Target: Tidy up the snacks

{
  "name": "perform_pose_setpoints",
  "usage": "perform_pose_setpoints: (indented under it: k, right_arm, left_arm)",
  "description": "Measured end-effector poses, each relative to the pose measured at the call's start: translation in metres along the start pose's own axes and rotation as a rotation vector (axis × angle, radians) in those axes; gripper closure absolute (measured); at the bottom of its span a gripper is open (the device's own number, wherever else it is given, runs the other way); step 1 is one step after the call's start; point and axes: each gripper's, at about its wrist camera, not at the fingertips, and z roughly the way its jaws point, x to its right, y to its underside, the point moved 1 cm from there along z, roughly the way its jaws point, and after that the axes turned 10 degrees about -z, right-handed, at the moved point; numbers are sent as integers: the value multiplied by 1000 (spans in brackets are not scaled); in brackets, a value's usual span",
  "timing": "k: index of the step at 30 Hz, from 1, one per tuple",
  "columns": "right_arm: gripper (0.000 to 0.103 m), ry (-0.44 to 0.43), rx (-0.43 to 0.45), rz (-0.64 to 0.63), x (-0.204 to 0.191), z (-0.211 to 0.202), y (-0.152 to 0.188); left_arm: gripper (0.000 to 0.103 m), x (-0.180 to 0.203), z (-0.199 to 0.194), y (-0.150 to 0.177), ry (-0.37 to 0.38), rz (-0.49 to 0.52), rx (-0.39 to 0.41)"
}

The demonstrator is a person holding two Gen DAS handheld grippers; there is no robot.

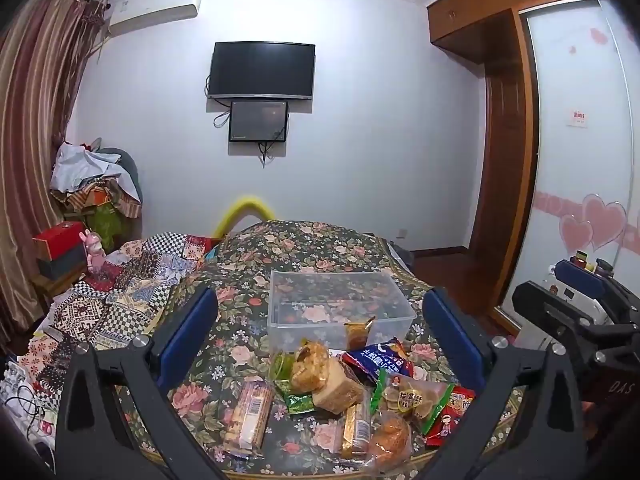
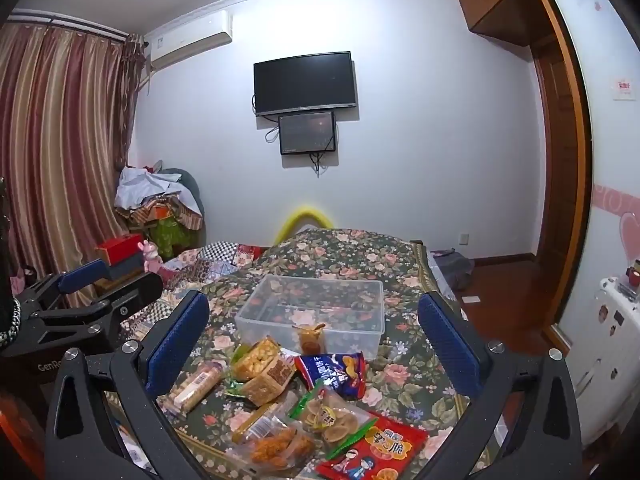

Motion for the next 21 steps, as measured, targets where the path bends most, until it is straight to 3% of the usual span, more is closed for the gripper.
perform_pose_setpoints:
  k: [21]
  right_arm:
    - [0, -3, 6, 7, 1, -1, 1]
  left_arm:
    - [0, 4, -4, -2, 2, 12, 7]
